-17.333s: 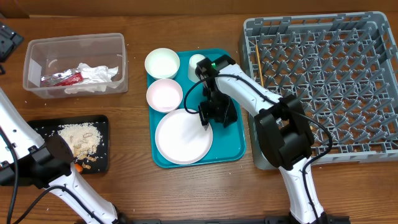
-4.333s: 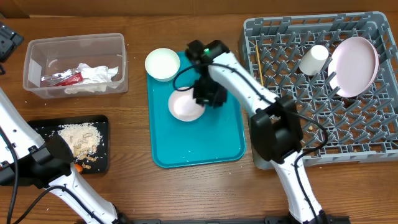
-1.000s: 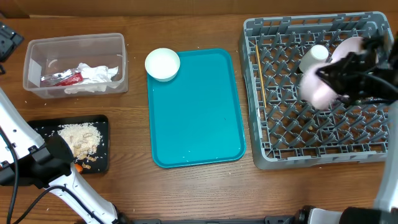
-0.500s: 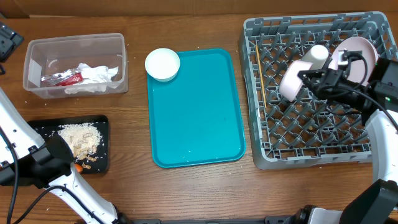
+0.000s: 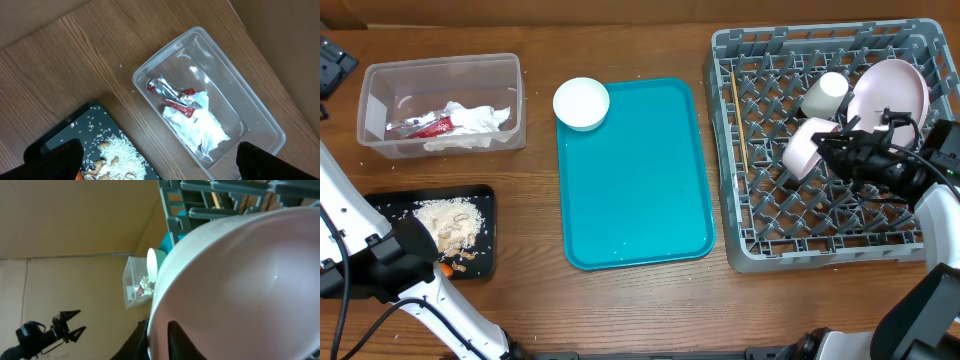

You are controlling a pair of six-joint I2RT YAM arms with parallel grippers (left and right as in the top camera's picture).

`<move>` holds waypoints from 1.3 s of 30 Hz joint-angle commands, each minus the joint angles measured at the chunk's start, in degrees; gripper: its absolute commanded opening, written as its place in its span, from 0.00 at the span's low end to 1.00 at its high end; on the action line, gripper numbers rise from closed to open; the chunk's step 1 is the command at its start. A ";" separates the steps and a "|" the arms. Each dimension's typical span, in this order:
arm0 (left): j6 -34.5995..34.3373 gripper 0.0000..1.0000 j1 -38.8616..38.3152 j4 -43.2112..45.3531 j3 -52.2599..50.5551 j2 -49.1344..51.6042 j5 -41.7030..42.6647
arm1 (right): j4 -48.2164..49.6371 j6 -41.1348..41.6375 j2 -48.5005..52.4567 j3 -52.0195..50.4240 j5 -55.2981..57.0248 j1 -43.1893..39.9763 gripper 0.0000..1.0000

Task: Sort waste into correct bins and load items into the dishwasher rack
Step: 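Release the pink bowl in the rack and raise the right gripper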

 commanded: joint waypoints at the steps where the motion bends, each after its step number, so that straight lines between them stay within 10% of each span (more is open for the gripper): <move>1: -0.81 1.00 -0.39 0.11 0.13 0.46 -0.46 | -1.44 3.48 0.07 0.02 1.95 -3.21 0.17; 15: -0.81 1.00 -0.39 0.11 0.13 0.46 -0.48 | -42.91 3.82 0.04 27.82 43.25 -7.10 0.48; 23: -0.81 1.00 -0.39 0.11 0.13 0.46 -0.46 | -57.79 6.67 0.04 48.13 52.92 -4.11 0.50; 39: -0.81 1.00 -0.39 0.09 0.13 0.46 -0.46 | -51.65 9.84 19.41 40.33 60.65 14.64 0.07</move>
